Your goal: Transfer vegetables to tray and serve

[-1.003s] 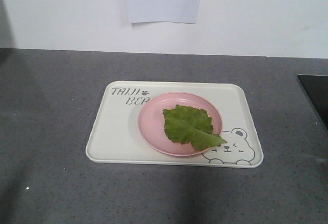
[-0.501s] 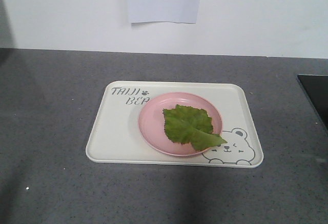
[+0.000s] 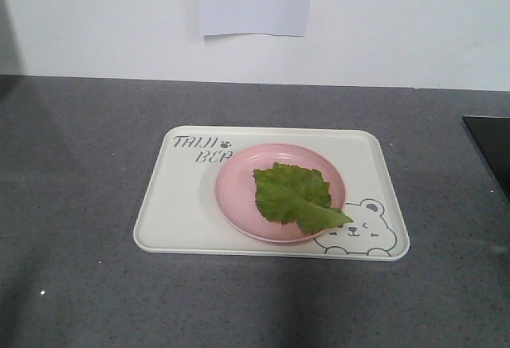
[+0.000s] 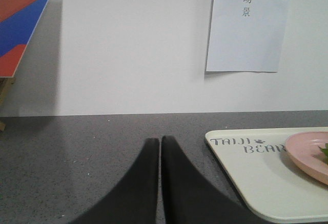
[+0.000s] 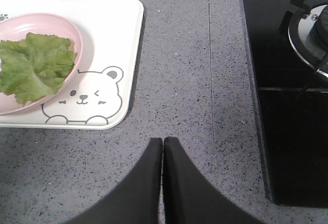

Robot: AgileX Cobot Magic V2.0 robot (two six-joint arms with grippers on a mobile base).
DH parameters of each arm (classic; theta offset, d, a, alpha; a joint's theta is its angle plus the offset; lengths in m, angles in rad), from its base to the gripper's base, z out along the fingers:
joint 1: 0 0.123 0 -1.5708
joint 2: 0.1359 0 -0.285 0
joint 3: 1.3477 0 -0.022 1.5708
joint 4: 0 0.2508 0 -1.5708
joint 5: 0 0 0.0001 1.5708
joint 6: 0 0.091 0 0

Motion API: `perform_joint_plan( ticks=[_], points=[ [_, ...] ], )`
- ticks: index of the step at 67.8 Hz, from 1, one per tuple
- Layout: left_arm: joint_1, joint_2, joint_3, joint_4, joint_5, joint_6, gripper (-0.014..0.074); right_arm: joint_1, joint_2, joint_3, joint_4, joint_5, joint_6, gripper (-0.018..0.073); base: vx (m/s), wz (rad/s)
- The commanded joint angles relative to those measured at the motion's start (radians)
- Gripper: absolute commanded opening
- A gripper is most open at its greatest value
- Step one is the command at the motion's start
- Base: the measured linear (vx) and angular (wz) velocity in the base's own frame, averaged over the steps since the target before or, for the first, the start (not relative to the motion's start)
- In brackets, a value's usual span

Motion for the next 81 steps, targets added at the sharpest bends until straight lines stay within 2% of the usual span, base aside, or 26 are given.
perform_joint_plan(
  ticks=[1, 14, 23, 33, 50, 64, 81],
  points=[
    [0.004, -0.016, 0.01, -0.002, -0.066, -0.01, -0.0008, 0.001, 0.004, -0.024, -0.014, -0.061, -0.002, -0.0008, 0.0, 0.0],
    [0.004, -0.016, 0.01, -0.002, -0.066, -0.01, -0.0008, 0.001, 0.004, -0.024, -0.019, -0.062, -0.002, -0.0008, 0.0, 0.0],
    [0.004, -0.016, 0.01, -0.002, -0.066, -0.01, -0.0008, 0.0, -0.007, -0.024, -0.07, -0.066, -0.007, -0.0008, 0.0, 0.0],
    [0.004, -0.016, 0.01, -0.002, -0.066, -0.01, -0.0008, 0.0, -0.071, -0.014, -0.075, -0.106, -0.038, -0.0008, 0.0, 0.0],
    [0.004, -0.016, 0.01, -0.002, -0.066, -0.01, -0.0008, -0.039, -0.232, 0.233, -0.028, -0.353, -0.143, -0.0008, 0.0, 0.0],
    [0.004, -0.016, 0.01, -0.002, -0.066, -0.01, -0.0008, -0.12, -0.359, 0.462, 0.013, -0.623, -0.15, -0.0008, 0.0, 0.0],
    [0.004, -0.016, 0.01, -0.002, -0.066, -0.01, -0.0008, -0.13, -0.495, 0.682, 0.049, -0.891, -0.178, -0.0008, 0.0, 0.0]
  ],
)
